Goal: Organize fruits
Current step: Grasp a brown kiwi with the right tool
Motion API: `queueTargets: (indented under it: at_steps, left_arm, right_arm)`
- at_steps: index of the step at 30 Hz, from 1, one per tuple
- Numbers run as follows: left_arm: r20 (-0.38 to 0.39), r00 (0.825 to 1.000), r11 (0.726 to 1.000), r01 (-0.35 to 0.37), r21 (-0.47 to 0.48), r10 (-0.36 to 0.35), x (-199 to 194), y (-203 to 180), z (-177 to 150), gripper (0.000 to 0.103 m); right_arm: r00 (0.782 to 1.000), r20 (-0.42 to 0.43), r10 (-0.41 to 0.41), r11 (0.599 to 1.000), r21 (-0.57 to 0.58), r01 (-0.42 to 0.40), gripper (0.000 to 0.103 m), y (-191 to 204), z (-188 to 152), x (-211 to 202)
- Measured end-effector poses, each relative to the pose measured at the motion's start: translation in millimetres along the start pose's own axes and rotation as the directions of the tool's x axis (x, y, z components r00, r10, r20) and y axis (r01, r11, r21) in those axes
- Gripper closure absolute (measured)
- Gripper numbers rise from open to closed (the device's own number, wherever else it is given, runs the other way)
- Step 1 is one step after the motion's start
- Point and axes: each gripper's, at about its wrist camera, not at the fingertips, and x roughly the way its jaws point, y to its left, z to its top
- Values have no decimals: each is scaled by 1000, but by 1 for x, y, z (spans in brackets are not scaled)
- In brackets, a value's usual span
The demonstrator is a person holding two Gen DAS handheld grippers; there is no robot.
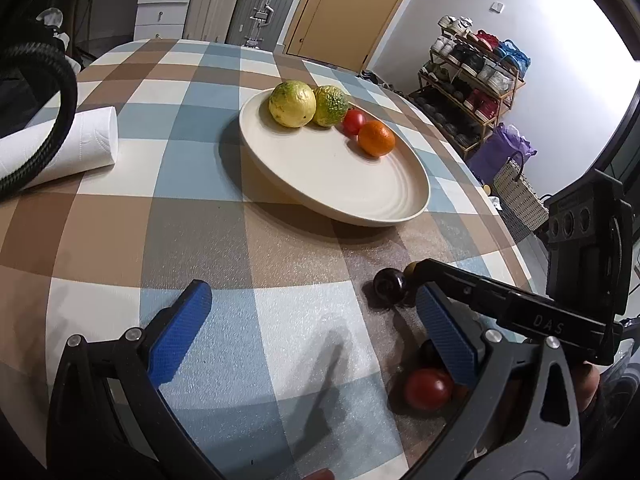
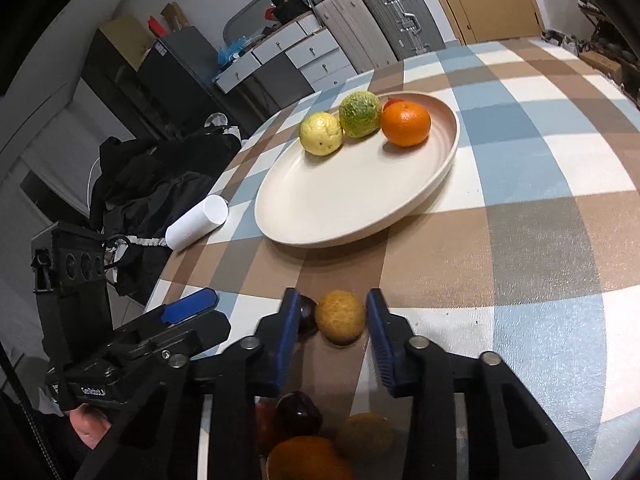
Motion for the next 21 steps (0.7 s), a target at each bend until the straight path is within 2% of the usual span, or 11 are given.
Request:
queueTargets:
  at_steps: [4, 9, 15, 19, 21]
  left_arm:
    - [-4, 1000, 1000, 11, 12, -11, 1, -3, 2, 1]
    - [-49, 998, 997, 41, 60, -38, 11, -17, 6, 1]
    - [-81, 997, 993, 24, 114, -15, 25, -32, 11, 1]
    - [-87, 996, 991, 48, 124, -37, 29, -39, 14, 7]
    - [-91, 995, 989, 51, 140, -39, 33, -44, 15, 17]
  right_arm:
    - [1000, -8, 9, 1000, 17, -9, 76, -2, -1, 0]
    - [999, 49, 15, 1000, 27, -16, 76, -4, -3, -13]
    - [996, 94, -6, 999, 42, 2, 76, -13, -7, -34]
    - [993, 115, -8, 999, 49, 2, 76, -21, -10, -47]
    - [993, 120, -16, 999, 51, 10, 76, -24, -11, -52]
